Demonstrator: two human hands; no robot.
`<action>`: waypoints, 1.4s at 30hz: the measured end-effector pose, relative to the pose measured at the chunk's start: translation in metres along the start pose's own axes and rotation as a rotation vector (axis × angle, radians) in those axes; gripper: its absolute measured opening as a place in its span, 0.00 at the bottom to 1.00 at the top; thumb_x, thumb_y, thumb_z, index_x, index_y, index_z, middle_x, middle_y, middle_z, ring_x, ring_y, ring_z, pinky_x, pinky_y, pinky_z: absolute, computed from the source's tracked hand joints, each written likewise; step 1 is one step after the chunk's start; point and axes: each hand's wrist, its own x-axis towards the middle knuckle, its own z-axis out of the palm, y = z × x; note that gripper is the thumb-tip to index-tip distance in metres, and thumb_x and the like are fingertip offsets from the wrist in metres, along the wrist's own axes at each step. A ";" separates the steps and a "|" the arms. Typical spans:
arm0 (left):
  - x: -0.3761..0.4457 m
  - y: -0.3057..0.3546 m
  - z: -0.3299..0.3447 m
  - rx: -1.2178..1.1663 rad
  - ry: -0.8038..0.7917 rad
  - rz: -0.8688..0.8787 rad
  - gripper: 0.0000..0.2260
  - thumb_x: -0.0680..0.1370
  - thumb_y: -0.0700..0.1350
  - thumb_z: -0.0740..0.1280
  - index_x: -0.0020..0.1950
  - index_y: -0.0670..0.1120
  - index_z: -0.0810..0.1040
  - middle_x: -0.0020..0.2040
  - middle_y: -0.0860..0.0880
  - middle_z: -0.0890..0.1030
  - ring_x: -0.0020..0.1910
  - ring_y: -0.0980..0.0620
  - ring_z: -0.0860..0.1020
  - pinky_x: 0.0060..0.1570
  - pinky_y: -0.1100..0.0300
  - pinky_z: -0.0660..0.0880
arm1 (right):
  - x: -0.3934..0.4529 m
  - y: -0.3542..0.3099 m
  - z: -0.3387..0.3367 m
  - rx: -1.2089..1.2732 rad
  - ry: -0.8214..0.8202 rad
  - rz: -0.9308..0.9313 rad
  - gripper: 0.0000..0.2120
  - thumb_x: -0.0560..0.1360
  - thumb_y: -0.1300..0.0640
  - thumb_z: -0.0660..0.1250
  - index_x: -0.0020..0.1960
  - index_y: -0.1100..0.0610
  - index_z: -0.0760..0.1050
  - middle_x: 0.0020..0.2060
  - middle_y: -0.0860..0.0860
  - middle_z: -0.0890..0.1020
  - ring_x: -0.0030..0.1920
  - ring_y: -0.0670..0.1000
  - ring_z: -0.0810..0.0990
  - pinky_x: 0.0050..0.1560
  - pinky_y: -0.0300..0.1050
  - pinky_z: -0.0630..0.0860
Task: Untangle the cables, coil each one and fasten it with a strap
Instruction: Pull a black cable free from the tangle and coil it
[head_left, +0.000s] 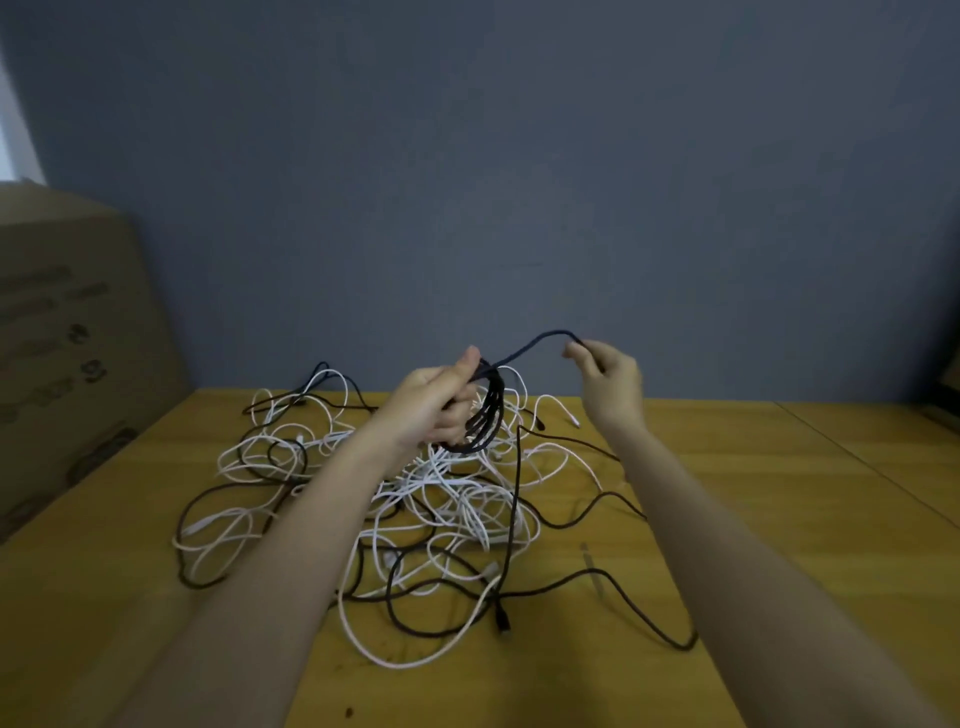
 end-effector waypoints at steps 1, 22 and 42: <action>-0.003 0.000 0.002 -0.072 -0.011 0.011 0.21 0.70 0.64 0.63 0.31 0.49 0.64 0.21 0.55 0.59 0.19 0.57 0.57 0.25 0.66 0.63 | -0.006 0.003 0.005 -0.112 0.005 -0.053 0.12 0.80 0.50 0.62 0.47 0.56 0.81 0.35 0.48 0.80 0.34 0.45 0.74 0.37 0.44 0.71; 0.019 -0.038 0.006 0.822 -0.030 -0.091 0.21 0.80 0.62 0.53 0.48 0.45 0.71 0.32 0.56 0.74 0.31 0.56 0.73 0.36 0.58 0.68 | -0.050 -0.006 -0.025 -0.468 -0.244 -0.537 0.07 0.74 0.52 0.70 0.47 0.53 0.84 0.34 0.44 0.75 0.40 0.49 0.73 0.39 0.45 0.70; 0.053 -0.019 0.027 0.330 0.266 0.162 0.19 0.81 0.59 0.57 0.45 0.43 0.66 0.36 0.49 0.74 0.37 0.49 0.73 0.45 0.54 0.68 | -0.092 0.016 0.034 -0.602 -0.609 -0.449 0.14 0.81 0.52 0.57 0.64 0.56 0.65 0.43 0.56 0.79 0.40 0.57 0.76 0.37 0.51 0.71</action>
